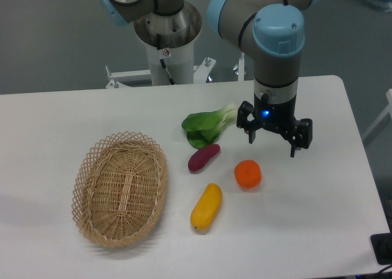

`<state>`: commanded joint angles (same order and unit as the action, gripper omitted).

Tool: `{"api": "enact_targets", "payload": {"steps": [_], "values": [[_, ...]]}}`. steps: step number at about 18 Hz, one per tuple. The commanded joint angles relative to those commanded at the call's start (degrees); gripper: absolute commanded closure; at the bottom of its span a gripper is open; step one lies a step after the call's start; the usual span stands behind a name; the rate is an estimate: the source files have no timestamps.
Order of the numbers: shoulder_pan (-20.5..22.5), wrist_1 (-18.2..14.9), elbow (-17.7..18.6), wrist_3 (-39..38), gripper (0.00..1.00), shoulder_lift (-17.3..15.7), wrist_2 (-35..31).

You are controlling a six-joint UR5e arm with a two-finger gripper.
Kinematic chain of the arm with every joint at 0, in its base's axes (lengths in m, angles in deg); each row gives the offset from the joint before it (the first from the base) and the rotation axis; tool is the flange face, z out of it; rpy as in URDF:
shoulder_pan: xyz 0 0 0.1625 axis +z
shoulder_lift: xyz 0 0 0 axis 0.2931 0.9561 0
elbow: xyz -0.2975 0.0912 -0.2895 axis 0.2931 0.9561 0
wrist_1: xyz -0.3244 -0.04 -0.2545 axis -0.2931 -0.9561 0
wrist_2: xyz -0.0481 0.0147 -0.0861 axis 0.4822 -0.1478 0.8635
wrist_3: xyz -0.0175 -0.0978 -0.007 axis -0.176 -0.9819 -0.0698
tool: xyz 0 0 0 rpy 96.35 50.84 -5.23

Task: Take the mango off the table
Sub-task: 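Move the open gripper over toward the yellow mango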

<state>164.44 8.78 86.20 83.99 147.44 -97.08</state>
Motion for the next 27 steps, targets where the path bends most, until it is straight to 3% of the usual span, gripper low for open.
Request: {"api": "enact_targets", "payload": {"steps": [13,22,27], "values": [[-0.3,0.1,1.0,-1.2,0.00,0.1,0.7],[-4.8,8.3,4.2,-11.6,0.00,1.1,2.6],[-6.5,8.6,8.3,-12.6,0.00,1.0,3.8]]}}
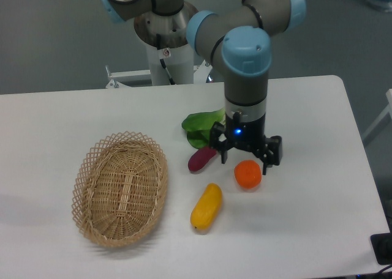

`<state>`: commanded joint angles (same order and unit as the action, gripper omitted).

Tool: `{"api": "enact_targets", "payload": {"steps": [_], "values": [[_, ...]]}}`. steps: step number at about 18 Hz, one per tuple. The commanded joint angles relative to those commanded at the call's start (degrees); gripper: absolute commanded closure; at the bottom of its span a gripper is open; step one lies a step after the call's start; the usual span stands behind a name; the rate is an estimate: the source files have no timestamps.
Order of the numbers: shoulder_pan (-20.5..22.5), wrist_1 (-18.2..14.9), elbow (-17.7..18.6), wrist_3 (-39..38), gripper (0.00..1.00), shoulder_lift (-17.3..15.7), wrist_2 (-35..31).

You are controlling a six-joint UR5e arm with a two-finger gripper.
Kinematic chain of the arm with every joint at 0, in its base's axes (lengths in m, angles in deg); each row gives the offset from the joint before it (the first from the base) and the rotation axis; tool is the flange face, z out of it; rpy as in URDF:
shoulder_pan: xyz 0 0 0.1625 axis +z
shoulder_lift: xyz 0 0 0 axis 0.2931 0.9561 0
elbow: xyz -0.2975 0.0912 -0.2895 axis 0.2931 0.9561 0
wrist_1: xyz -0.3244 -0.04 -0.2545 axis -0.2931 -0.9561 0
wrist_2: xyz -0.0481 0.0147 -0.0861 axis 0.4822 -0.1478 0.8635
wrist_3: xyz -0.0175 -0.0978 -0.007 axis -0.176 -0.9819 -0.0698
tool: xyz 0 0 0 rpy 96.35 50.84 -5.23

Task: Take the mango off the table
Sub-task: 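Move the open gripper over toward the yellow mango, then lower the gripper down around the yellow mango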

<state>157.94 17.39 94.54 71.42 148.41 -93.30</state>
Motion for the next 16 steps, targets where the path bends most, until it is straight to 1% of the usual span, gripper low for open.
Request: {"api": "enact_targets", "payload": {"steps": [2,4,7,11,12,14,16], "values": [[-0.4,0.0,0.6,0.4,0.00,0.1,1.0],[-0.8,0.0,1.1,0.4,0.00,1.2,2.7],[-2.0,0.3,1.2,0.4,0.00,3.2,3.0],[-2.4,0.4,1.2,0.4,0.00,4.9,3.0],[-2.4,0.6,1.2,0.4,0.00,5.3,3.0],[-2.3,3.0,1.1,0.4,0.00,5.9,3.1],[-2.2,3.9,1.7,0.4,0.00,6.6,3.1]]}}
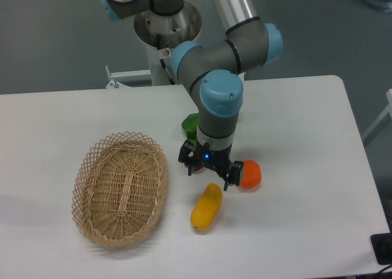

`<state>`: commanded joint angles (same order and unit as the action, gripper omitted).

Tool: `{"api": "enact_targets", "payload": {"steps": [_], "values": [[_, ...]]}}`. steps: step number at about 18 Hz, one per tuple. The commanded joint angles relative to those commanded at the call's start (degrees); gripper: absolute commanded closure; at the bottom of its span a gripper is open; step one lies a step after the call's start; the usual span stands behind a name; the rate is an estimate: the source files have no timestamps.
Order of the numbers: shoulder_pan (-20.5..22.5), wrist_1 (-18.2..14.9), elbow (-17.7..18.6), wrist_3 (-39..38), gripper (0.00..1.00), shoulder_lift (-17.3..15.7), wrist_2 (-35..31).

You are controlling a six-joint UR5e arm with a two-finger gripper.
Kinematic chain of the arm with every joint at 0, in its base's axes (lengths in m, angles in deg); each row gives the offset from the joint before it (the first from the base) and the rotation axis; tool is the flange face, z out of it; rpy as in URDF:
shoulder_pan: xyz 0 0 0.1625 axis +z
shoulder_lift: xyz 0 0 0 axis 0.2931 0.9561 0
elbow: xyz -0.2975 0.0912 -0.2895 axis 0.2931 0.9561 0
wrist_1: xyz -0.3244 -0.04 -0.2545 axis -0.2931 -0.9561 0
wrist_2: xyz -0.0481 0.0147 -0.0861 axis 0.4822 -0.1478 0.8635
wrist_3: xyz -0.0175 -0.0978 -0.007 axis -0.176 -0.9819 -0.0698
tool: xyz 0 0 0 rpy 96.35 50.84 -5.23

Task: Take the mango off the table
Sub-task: 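Lower the gripper down around the yellow mango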

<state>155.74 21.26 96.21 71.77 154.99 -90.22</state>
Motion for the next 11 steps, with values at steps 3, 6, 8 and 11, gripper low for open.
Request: {"api": "enact_targets", "payload": {"steps": [3,6,8,11], "values": [[-0.1,1.2,0.3,-0.3,0.00,0.8,-0.1],[-0.2,1.6,0.2,-0.2,0.00,1.5,-0.1],[-0.6,2.7,0.3,0.0,0.00,2.3,-0.1],[-1.3,4.3,0.3,-0.2,0.00,3.9,-0.3]]}}
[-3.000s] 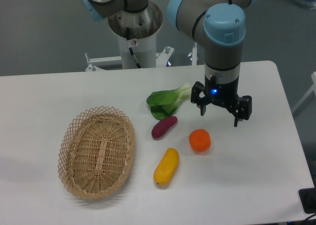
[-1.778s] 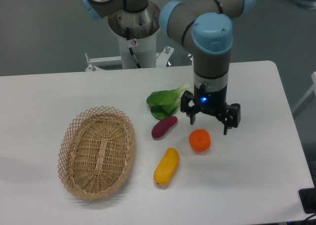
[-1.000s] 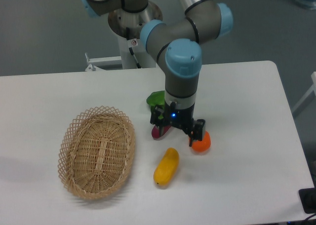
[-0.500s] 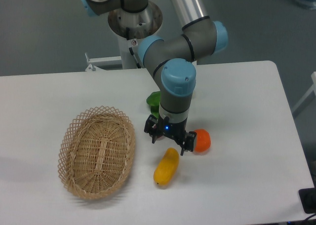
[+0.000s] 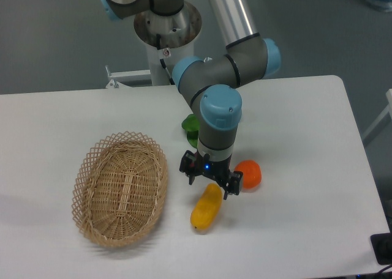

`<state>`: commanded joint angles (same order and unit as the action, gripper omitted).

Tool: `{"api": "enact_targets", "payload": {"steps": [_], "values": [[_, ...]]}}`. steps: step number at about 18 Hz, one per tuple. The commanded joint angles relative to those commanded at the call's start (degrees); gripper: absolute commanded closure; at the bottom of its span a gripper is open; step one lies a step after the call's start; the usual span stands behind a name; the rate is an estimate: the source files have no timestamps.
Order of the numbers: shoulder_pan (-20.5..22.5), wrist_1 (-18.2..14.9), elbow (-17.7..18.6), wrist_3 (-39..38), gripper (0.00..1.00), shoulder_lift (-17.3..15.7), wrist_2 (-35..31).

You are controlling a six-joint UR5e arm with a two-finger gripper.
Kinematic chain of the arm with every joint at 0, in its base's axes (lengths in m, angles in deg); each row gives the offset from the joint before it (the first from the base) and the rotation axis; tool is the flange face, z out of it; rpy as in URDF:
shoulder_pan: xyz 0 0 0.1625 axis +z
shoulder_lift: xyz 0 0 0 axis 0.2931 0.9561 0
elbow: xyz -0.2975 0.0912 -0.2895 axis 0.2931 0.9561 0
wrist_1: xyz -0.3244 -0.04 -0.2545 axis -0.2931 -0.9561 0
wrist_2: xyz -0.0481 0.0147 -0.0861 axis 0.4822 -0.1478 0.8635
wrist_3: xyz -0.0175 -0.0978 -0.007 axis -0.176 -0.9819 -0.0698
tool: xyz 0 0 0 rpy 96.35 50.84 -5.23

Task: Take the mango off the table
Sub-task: 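Lower the gripper down around the yellow mango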

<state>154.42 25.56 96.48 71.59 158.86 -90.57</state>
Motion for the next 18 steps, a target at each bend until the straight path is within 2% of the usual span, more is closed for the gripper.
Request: {"api": "enact_targets", "payload": {"steps": [3,8,13,18], "values": [[-0.6,2.2,0.1,0.0,0.00,1.5,-0.3],[-0.9,4.0,0.2,0.2,0.00,2.9,-0.4],[-1.2,4.2,0.3,0.3,0.00,4.3,-0.5],[-1.2,4.3,0.6,0.2,0.00,4.3,-0.5]]}}
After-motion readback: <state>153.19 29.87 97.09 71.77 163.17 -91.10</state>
